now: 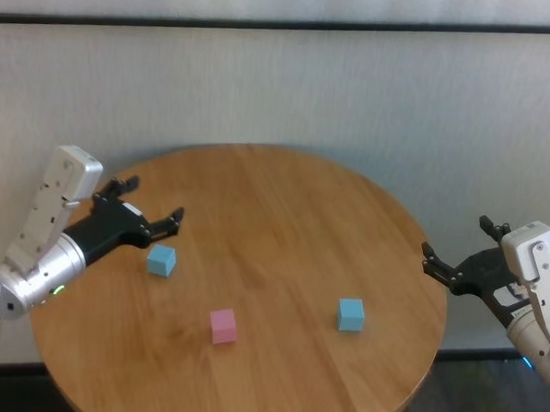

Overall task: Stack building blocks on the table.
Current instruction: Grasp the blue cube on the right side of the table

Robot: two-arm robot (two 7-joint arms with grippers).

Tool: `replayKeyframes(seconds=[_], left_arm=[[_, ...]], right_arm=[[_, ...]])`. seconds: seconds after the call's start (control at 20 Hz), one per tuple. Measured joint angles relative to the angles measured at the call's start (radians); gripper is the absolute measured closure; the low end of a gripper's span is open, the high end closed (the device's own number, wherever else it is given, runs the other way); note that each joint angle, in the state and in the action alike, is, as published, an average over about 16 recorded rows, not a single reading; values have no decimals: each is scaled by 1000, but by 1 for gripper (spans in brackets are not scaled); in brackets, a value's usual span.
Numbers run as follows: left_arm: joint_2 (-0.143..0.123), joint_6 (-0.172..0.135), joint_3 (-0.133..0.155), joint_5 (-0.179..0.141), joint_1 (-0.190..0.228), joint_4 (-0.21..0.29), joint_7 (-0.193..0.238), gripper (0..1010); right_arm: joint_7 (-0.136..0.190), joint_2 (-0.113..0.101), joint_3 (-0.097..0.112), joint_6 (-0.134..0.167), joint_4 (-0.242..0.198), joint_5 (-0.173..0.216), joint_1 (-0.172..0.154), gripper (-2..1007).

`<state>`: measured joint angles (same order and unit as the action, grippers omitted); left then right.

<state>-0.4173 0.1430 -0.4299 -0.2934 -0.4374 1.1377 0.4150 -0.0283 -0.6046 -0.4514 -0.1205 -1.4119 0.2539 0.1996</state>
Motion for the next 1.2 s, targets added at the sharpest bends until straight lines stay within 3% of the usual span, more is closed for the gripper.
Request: replayKeyframes(seconds=[0.2, 0.35, 0.75, 0.95, 1.2], left_arm=[[5, -17, 48, 17, 33, 44, -100, 8], [5, -25, 71, 29, 55, 72, -148, 8], [4, -41, 97, 40, 83, 104, -197, 8], [4, -40, 94, 39, 81, 102, -192, 8], [3, -37, 89, 39, 77, 97, -186, 8]], right_arm=[[0, 0, 0, 0, 0, 0, 0, 0], [0, 0, 0, 0, 0, 0, 0, 0], [7, 1, 0, 13, -5, 4, 0, 0], [30, 7, -1, 66, -27, 25, 0, 0], [69, 28, -4, 194, -75, 72, 4, 0]])
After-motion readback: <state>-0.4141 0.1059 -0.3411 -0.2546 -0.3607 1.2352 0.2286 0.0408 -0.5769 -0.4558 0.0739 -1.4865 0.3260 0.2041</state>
